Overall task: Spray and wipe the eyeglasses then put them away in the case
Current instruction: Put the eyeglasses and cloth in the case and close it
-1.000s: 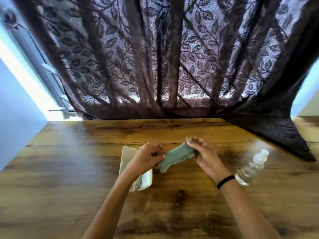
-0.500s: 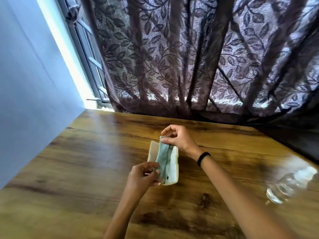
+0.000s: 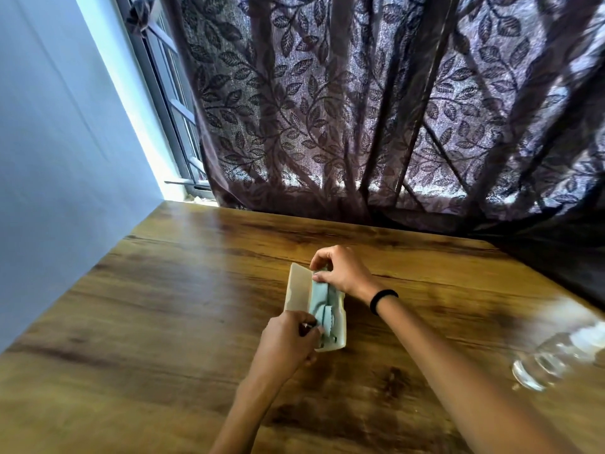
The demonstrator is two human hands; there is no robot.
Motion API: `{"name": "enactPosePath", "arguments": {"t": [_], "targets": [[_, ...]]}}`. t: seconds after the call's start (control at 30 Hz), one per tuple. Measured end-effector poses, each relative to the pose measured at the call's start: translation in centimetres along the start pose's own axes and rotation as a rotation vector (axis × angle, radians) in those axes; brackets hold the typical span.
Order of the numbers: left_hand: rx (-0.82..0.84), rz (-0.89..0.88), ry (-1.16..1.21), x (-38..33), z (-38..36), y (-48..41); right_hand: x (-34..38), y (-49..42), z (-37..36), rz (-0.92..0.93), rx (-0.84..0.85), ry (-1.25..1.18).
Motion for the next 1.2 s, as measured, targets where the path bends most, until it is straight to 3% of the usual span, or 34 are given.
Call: {"name": "enactPosePath", "arguments": {"t": [0.2,0.37,0.6,1.0,1.2], "targets": [[-0.064,-0.137,-0.463,-1.8,0.0,0.7,-2.3,1.0,0.6,-0.057,-0.044,-0.102],[-0.167,-0.271,-0.586,-2.1,0.5,0.5,-4.4,2.6,0.8,-0.124,-0.146,-0.237],[-0.260,-0.264,-0.558,-0.5,1.0,-0.3,-5.8,3.8,0.8,-0.160,-0.217,-0.327],[-0.153,-0.221,-0.250,2.2,2.7,-2.1,-6.0,4.1,0.6,-0.185,-0.261,-0.359],[-0.217,-0.244,-0.188,2.2,2.8,-2.1,-5.9,4.0,0.5,-0.185,-0.276,-0.330]]}}
Point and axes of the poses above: each hand's wrist, its own y-axis away from the middle knuckle, its own z-axis out of the back of the hand, x = y × z, the point moved 2 cm from there along -y, towards the middle knuckle, and after that the axes turned 4 degrees about x, right-handed, at the moved point
